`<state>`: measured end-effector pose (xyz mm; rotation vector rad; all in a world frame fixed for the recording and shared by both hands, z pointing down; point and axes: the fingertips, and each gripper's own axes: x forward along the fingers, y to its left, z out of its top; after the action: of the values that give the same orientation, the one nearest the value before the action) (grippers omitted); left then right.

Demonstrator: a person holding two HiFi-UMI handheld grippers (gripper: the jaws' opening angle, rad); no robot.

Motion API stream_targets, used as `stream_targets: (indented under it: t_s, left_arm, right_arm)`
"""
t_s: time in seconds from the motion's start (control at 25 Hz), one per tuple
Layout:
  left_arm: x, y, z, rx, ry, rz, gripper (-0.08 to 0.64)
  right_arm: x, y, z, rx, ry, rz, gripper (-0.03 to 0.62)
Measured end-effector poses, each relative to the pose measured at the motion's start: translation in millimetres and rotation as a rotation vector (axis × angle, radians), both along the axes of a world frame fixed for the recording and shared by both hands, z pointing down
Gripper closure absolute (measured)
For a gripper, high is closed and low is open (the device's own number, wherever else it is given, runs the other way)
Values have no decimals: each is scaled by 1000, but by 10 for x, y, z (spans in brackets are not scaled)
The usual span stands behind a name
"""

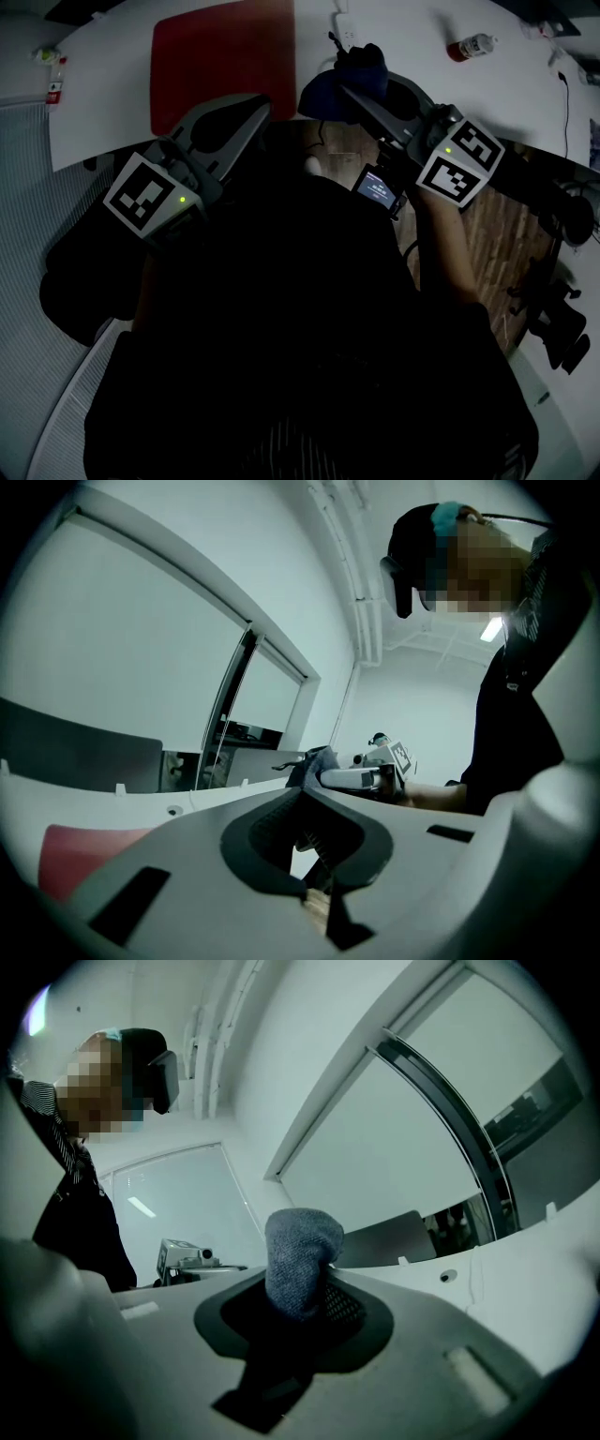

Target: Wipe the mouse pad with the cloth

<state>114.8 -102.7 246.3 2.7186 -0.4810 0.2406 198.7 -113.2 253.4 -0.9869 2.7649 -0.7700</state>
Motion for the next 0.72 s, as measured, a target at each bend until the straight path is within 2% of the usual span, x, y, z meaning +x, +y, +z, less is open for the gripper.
stream_targets:
  t_s: [0.24, 0.48, 0.72]
  left_arm:
    - [-38, -415, -50, 19, 18, 85, 560]
    - [-252, -887, 57, 9, 0, 170, 560]
    - [-417, -1186, 268, -11, 1, 231, 560]
  right_arm:
    - [111, -300, -129, 11, 19, 110, 491]
    - [-155, -736, -274, 38, 65, 165, 491]
    - [-427, -1029, -241, 16, 107, 199, 491]
